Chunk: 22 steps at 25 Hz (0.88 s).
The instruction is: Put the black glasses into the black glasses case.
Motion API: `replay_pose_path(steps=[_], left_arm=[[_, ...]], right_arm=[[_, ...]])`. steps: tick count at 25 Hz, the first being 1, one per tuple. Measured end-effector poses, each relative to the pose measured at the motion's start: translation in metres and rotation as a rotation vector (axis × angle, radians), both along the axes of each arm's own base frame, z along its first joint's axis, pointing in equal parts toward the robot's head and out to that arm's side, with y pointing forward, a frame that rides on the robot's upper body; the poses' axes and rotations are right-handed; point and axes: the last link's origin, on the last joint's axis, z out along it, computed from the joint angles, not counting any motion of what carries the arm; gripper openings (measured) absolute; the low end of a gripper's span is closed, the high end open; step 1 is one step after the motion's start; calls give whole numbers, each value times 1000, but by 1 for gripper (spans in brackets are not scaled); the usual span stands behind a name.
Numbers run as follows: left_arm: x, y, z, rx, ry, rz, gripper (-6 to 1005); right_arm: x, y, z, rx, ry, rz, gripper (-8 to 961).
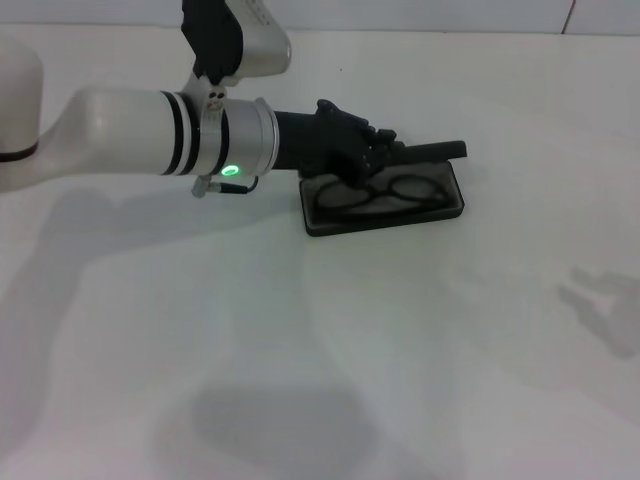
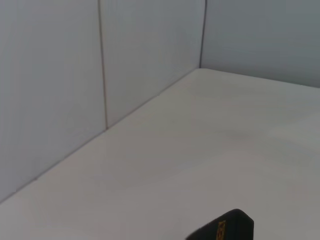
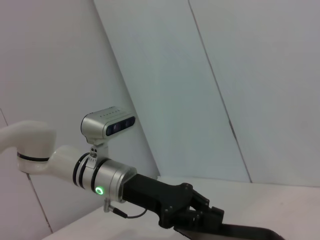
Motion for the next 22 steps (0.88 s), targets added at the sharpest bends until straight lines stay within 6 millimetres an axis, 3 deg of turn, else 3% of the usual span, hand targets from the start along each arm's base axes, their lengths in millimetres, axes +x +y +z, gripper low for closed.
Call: replay_pose_path(steps=[22], left_arm=[[-6, -27, -9, -110, 3, -63, 165]], right_arm=[[-1, -1, -6, -23, 8, 7, 273]])
